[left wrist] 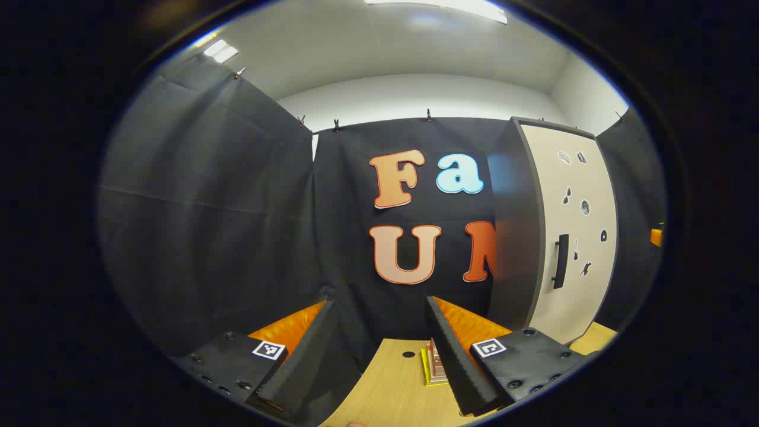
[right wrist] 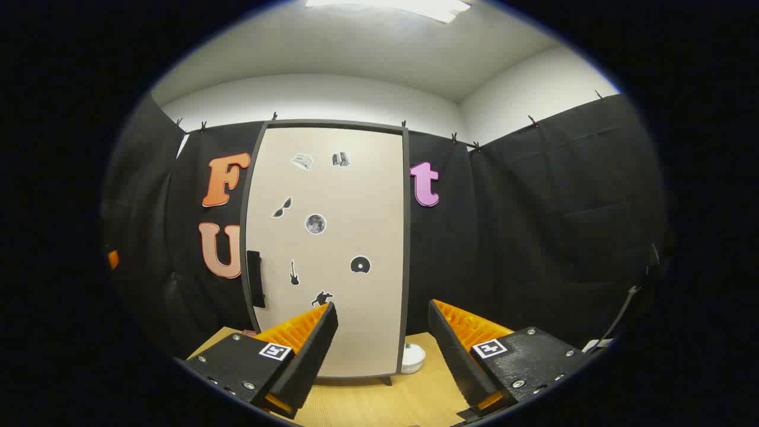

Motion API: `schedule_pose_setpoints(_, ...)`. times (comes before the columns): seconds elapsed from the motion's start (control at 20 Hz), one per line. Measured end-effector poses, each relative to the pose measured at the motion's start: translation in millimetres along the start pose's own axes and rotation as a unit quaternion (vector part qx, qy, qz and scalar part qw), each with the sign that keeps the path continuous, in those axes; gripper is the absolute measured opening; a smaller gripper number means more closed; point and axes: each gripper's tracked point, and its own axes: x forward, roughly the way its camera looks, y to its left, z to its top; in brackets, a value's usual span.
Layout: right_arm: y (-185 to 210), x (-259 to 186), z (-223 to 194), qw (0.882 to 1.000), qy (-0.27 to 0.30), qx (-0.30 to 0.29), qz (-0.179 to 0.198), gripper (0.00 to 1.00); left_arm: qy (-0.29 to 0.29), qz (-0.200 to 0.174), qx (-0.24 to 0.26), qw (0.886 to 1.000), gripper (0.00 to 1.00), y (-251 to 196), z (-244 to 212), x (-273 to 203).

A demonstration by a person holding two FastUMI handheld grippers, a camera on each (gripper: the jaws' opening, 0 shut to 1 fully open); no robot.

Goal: Open the cabinet door with the right hand, grasp the bottle in the cabinet with the left hand and place it on the coaster, then close the cabinet door with the right hand.

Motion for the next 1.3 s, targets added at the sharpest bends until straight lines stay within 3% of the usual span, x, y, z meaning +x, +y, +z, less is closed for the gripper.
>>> schedule_pose_setpoints(0.2, 9, -1, 0, 1.0, 0.004, -0.003, 0.006, 0.95, -0.008, 0.002, -0.007, 1.0, 1.0, 3, 7, 6)
schedule_pose_setpoints(0.4, 11, -4, 2, 1.0, 0.002, -0.009, 0.007, 0.99, -0.019, 0.007, 0.004, 1.0, 0.99, 7, 15, 7)
schedule_pose_setpoints(0.45, 9, -3, 2, 1.0, 0.002, -0.012, 0.005, 0.95, -0.021, 0.005, 0.005, 1.0, 0.98, 6, 16, 7)
schedule_pose_setpoints(0.9, 13, 2, -4, 1.0, 0.011, -0.002, 0.009, 0.95, -0.023, -0.012, 0.003, 1.0, 0.97, -9, 17, 9)
schedule_pose_setpoints(1.3, 83, 24, -5, 0.997, 0.021, 0.015, 0.077, 0.95, -0.016, 0.003, 0.008, 1.0, 0.97, 2, 10, 1)
